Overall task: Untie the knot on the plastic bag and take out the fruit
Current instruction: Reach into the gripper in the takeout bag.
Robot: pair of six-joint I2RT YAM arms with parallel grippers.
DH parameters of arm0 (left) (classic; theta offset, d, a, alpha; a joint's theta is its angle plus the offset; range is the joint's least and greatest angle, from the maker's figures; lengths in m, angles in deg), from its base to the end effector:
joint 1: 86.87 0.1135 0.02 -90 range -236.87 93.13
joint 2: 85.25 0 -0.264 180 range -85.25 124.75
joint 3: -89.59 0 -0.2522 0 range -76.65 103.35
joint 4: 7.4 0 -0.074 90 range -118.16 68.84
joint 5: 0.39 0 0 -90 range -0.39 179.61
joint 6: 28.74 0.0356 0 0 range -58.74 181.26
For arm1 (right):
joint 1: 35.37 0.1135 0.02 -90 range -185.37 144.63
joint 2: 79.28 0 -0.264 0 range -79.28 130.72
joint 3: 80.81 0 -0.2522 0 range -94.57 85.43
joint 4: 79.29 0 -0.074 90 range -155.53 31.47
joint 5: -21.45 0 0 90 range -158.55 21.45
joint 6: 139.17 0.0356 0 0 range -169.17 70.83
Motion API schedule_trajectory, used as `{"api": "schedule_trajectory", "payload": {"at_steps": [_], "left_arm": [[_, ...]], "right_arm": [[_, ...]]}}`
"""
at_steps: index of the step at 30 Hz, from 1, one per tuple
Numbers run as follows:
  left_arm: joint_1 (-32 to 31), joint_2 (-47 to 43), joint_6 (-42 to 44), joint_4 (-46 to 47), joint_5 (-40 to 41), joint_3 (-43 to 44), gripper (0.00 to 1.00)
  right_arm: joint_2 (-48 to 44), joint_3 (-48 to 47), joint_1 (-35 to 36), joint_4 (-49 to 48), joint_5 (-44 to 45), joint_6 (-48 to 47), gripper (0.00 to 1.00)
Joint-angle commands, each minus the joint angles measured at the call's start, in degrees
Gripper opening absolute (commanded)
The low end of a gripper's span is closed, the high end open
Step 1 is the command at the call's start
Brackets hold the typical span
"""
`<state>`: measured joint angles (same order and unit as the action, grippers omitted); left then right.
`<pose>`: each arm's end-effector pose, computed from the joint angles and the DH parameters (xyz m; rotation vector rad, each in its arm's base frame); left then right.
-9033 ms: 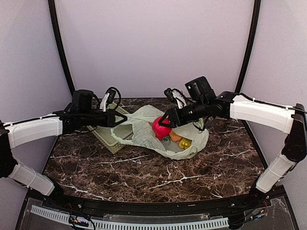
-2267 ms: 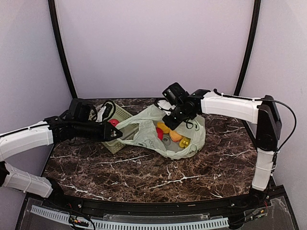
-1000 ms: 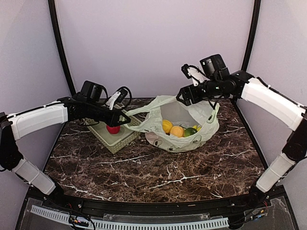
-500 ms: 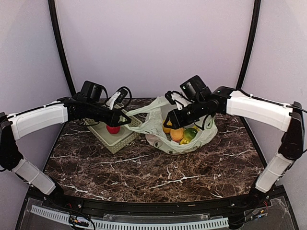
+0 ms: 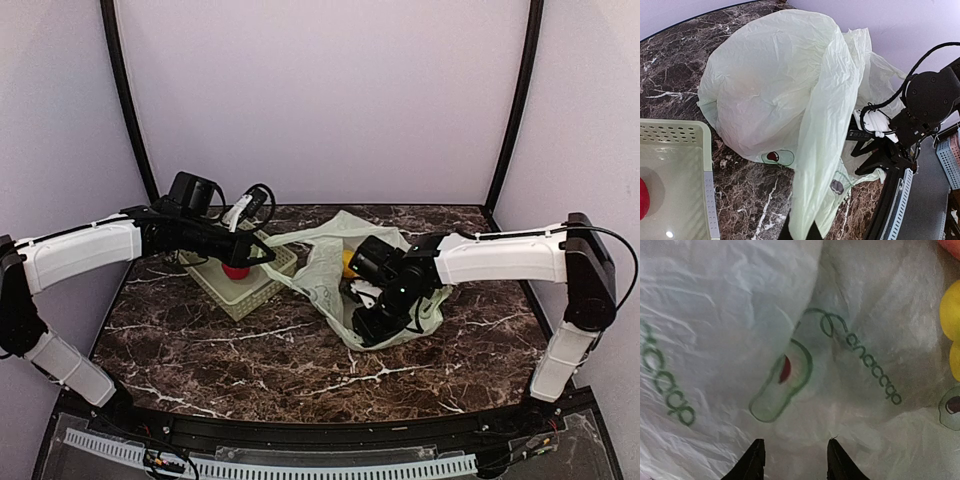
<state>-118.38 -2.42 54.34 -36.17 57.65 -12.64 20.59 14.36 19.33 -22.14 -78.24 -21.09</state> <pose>0.2671 -0.1858 0.2952 0.7968 2.0777 -0.9811 0.1928 0.2827 0.2043 -0.7243 2.8897 0.4980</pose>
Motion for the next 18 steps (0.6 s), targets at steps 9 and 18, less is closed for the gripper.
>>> {"api": "schedule_trajectory", "payload": {"at_steps": [9,18], "left_arm": [[-1.4,-1.6,2.4,-1.2,1.1,-0.4,0.01],[-1.6,-1.7,2.2,-1.2,0.9,-0.4,0.01]], "right_arm": [[-2.8,-6.8,-2.6,4.1,12.2,3.7,0.47],[1.7,-9.3,-6.4,3.9,16.0,5.1,0.50]]}}
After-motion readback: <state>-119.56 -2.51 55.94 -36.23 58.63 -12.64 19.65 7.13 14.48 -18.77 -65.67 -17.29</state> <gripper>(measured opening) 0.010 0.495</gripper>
